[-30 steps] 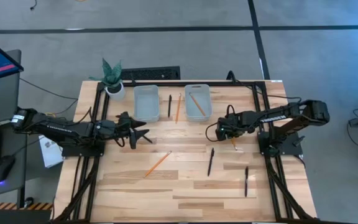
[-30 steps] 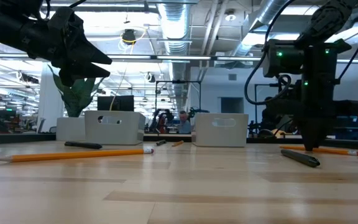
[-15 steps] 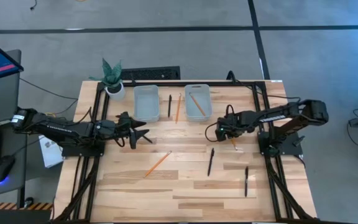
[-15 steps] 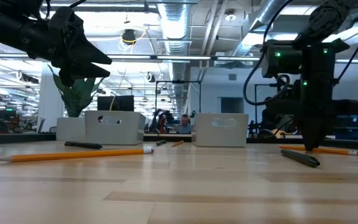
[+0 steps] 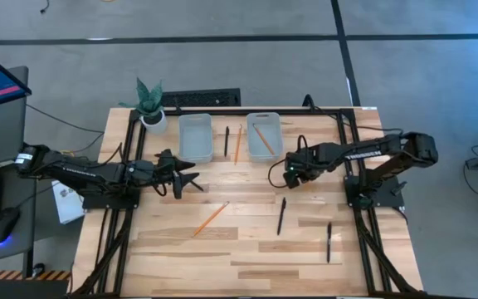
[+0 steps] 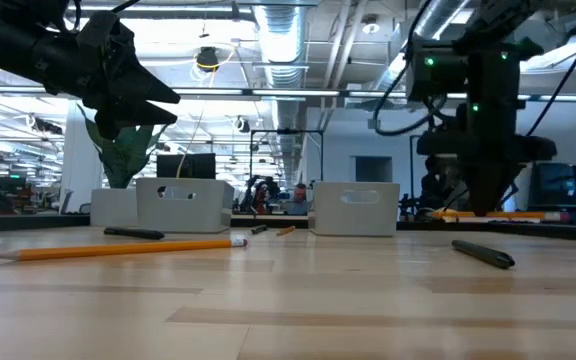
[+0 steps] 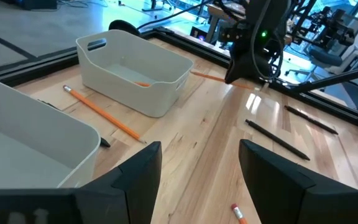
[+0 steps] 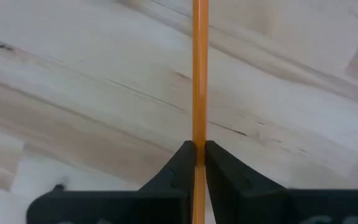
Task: Sort pens & pencils
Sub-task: Put the orange pencil into the right gray bin
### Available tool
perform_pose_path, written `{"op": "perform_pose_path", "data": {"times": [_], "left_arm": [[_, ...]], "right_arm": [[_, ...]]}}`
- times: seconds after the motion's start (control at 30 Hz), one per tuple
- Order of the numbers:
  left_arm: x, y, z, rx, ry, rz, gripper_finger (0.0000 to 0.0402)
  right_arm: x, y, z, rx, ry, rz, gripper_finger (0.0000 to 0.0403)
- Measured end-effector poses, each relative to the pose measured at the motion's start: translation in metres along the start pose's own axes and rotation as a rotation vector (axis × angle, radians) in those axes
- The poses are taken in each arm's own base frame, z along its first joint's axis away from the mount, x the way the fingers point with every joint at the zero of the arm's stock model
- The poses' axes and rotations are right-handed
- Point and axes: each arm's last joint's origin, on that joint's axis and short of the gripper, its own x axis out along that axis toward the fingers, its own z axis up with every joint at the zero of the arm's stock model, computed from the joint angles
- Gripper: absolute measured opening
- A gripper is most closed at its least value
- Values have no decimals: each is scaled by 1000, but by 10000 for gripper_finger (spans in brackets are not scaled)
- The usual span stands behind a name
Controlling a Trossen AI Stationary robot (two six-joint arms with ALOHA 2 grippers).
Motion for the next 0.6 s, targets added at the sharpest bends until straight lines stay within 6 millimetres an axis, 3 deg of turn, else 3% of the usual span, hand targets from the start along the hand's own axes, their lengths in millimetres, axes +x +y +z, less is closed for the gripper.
{"op": "perform_pose_path", "data": {"times": [0.27,0.6], "left_arm": [[0,0,0,0,0,0,206],[0,0,0,3,0,0,206]], "right_arm": [[-30,10,11,-116,-13,6,52],[-92,32,40,-357,-227,115,52]]}}
